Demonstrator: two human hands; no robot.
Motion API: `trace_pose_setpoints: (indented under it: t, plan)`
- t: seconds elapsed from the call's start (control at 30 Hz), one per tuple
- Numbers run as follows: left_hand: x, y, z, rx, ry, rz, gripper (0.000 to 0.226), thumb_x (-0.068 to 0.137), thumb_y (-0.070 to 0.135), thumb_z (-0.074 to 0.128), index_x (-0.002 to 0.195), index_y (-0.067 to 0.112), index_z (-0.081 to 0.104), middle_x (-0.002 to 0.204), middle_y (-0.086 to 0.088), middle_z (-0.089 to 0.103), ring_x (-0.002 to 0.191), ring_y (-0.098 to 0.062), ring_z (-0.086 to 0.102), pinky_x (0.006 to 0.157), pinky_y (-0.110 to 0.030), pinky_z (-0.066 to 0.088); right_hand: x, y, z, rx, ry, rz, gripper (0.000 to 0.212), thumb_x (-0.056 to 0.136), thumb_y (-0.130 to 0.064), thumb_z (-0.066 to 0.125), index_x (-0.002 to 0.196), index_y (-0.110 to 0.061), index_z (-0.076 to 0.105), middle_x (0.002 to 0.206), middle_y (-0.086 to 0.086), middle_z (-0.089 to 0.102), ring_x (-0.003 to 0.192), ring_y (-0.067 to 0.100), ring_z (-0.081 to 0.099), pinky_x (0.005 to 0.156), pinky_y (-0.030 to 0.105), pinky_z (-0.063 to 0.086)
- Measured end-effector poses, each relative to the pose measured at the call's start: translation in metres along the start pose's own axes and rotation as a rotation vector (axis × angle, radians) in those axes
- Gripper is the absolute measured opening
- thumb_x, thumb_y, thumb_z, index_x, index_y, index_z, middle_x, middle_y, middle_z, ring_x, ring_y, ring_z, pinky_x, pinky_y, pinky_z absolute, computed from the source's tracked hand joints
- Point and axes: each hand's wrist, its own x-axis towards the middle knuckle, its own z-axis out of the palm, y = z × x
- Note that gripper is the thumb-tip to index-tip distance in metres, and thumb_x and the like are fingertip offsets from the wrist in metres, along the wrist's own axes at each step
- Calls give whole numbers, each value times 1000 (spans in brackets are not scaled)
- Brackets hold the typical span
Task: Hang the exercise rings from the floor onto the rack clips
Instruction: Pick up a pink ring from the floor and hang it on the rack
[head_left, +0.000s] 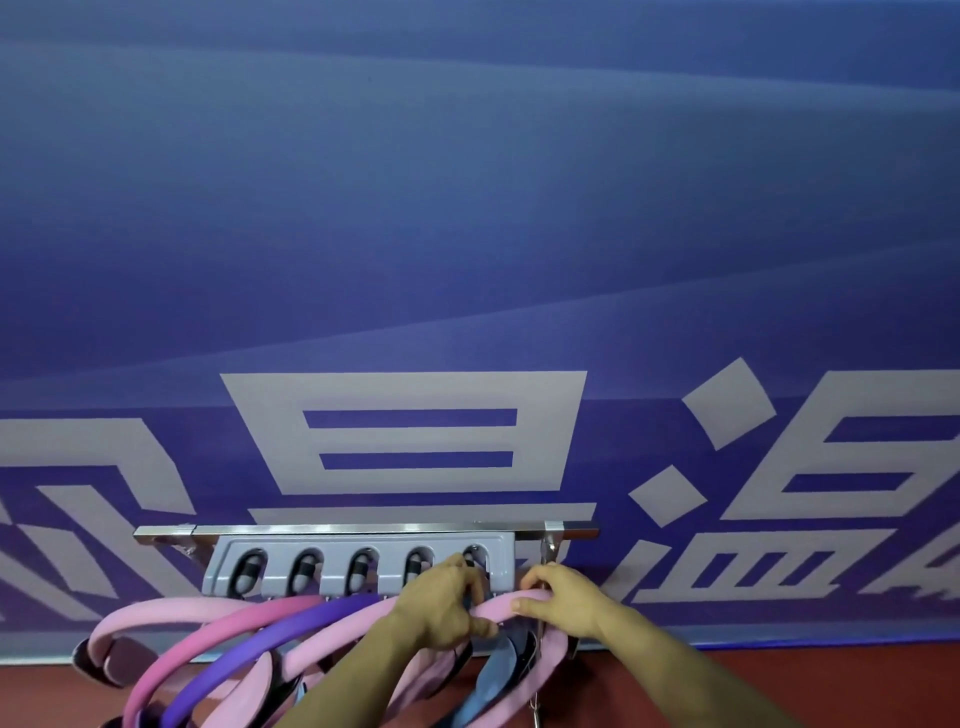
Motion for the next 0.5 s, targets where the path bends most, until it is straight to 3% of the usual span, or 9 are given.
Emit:
trace_pose_setpoints:
  t: [0.23, 0.5]
  plan:
    - [2, -3, 4, 19, -1, 21, 51, 65, 69, 73, 97, 30, 64, 113, 6, 54, 97, -20, 60, 84, -38, 52, -5, -5, 1, 4, 34, 20, 35, 81, -51, 75, 110, -31, 69, 115, -10, 65, 104, 7, 62, 90, 23, 48]
    - [-6, -7, 8, -25, 28, 56, 49, 77, 64, 70, 113, 30, 64, 118, 3, 54, 110, -20, 56, 92, -33, 45, -11, -14, 2, -65, 22, 52, 50, 83, -56, 66, 125, -30, 65, 127, -6, 61, 112, 12, 59, 94, 28, 48]
